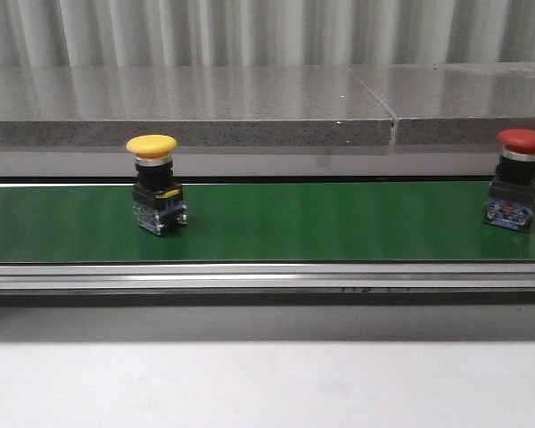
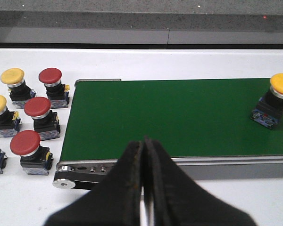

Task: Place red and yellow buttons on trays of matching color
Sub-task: 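Grasp the red button at the belt's end with the right gripper, then lower the red button into the red tray and open the right gripper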

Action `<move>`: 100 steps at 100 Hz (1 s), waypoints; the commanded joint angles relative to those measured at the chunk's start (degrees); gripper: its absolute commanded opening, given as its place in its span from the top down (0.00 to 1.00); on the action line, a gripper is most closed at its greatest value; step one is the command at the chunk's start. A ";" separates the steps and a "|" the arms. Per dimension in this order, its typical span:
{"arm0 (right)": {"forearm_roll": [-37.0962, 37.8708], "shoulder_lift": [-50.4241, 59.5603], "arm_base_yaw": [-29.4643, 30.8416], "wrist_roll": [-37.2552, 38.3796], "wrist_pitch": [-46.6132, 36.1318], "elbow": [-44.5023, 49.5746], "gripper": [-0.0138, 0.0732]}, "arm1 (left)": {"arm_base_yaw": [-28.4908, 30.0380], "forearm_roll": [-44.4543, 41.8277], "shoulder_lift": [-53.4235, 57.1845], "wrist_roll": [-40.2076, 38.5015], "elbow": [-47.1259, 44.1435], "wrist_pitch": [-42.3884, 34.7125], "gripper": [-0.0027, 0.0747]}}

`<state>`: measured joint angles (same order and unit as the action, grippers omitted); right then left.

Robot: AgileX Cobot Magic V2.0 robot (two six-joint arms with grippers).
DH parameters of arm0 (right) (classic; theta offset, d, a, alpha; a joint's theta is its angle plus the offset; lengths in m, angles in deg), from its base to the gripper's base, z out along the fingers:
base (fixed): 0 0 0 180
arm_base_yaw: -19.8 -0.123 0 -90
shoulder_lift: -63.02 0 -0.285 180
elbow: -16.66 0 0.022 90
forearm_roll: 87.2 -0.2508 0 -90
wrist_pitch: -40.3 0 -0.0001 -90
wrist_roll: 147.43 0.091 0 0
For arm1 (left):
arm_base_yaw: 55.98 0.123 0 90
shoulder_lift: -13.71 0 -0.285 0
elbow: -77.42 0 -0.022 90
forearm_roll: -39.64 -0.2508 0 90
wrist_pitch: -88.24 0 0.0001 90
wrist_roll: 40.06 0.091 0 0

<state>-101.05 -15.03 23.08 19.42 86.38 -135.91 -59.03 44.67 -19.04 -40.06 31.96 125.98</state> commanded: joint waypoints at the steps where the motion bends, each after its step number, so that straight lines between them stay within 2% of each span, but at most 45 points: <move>1: -1.15 -2.21 -1.33 -1.28 -3.44 -2.99 0.10 | -0.50 0.63 -0.33 0.00 1.54 -4.32 0.99; 20: -0.80 -8.22 -2.99 -2.09 -7.24 -6.49 0.10 | -0.50 0.63 -0.33 0.00 1.54 -4.32 0.99; 41: 2.77 -13.80 -2.99 -2.09 -9.38 -10.29 0.11 | -0.50 0.63 -0.33 0.00 1.54 -4.32 0.99; 50: 3.79 -15.67 -2.99 -2.09 -9.31 -11.55 0.22 | -0.50 0.63 -0.33 0.00 1.54 -4.32 0.99; 65: 3.79 -16.79 -2.99 -2.09 -8.16 -12.88 0.57 | -0.50 0.63 -0.33 0.00 1.54 -4.32 0.99; 75: 3.86 -16.72 -2.87 -2.09 -5.45 -14.41 0.75 | -0.50 0.63 -0.33 0.00 1.54 -4.32 0.99; 81: 3.86 -16.72 -2.08 -2.09 -4.07 -16.16 0.78 | -0.50 0.63 -0.33 0.00 1.54 -4.32 0.99; 100: 3.86 -16.77 4.28 -2.09 -1.13 -22.45 0.77 | -0.50 0.63 -0.33 0.00 1.54 -4.32 0.99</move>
<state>-97.34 -33.71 24.21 17.97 86.04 -154.17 -59.03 44.67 -19.04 -40.06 31.96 125.98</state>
